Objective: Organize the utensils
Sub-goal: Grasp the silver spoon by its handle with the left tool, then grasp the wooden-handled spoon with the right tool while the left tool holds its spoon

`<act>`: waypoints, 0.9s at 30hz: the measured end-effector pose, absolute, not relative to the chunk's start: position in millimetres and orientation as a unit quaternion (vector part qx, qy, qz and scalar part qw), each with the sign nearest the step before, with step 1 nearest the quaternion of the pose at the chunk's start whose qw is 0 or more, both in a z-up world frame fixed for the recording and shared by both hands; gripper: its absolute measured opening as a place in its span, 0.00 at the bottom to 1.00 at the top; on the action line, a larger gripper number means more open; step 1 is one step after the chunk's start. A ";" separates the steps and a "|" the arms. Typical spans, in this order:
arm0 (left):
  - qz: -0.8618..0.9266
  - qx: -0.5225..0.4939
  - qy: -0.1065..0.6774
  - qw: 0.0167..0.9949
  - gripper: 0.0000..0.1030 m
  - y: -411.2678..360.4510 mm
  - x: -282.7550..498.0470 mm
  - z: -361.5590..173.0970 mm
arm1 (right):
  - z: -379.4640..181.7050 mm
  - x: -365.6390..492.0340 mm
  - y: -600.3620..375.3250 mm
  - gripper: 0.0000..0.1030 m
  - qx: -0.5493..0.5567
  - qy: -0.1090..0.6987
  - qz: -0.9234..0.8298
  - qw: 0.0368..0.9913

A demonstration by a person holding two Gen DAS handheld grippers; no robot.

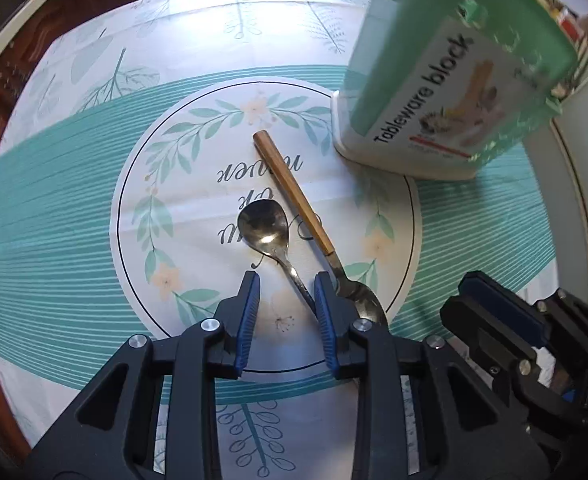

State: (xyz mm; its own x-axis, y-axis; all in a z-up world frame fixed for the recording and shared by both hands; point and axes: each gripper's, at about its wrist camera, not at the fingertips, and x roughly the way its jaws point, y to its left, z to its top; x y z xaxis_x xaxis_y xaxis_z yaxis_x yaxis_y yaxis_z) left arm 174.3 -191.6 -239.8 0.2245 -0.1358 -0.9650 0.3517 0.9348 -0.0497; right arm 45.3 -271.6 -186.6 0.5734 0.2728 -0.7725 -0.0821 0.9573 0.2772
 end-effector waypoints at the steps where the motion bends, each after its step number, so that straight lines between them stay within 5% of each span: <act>1: -0.155 0.105 0.602 0.777 0.22 -196.1 173.0 -241.0 | -187.3 45.4 -272.1 0.13 0.107 0.451 0.100 0.881; 8: -0.162 0.116 0.614 0.764 0.03 -191.6 172.2 -240.8 | -187.4 43.3 -271.0 0.13 0.105 0.451 0.102 0.881; 27: -0.159 0.033 0.633 0.757 0.02 -105.1 140.0 -235.8 | -199.8 78.1 -237.1 0.13 0.068 0.491 0.137 0.858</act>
State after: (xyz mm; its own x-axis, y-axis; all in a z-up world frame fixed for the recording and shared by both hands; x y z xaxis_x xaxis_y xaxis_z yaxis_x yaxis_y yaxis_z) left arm 140.0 -105.1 -235.8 0.1476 -0.1990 -0.9688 0.2815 0.9475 -0.1518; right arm 78.1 -237.1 -199.8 0.4813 0.3011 -0.8232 -0.1685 0.9534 0.2502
